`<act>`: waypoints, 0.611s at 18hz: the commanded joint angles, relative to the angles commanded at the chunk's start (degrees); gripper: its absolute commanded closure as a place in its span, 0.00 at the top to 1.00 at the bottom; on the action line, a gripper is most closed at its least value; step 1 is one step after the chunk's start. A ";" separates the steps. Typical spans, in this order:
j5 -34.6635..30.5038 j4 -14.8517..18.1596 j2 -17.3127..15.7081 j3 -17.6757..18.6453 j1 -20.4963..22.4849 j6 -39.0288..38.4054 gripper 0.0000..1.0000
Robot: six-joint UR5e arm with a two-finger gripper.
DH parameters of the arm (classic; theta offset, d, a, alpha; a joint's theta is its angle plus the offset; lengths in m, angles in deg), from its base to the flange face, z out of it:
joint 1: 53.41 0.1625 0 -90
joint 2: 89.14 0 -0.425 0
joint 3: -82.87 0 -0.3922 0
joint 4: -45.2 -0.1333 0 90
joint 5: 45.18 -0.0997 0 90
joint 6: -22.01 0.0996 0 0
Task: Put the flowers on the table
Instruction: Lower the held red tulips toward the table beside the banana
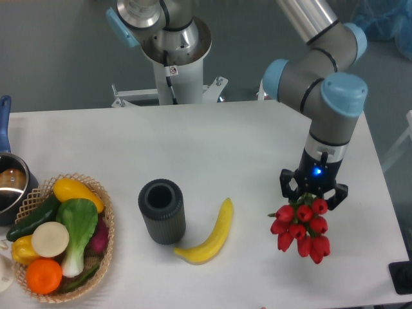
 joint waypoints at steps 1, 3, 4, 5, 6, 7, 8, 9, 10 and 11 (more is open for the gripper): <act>0.17 0.00 0.44 -0.17 -0.26 0.00 0.51; 0.26 -0.17 1.41 -0.26 -0.62 0.00 0.51; 0.26 -0.35 1.76 -0.26 -0.88 0.00 0.51; 0.26 -0.35 2.20 -0.26 -1.14 -0.09 0.51; 0.35 -0.35 2.46 -0.26 -1.14 -0.09 0.51; 0.35 -0.35 2.73 -0.26 -1.14 -0.09 0.52; 0.35 -0.44 2.99 -0.26 -1.23 -0.09 0.52; 0.35 -0.44 3.17 -0.26 -1.41 -0.09 0.52; 0.35 -0.44 3.52 -0.26 -1.49 -0.09 0.52; 0.35 -0.44 3.61 -0.26 -1.58 -0.17 0.52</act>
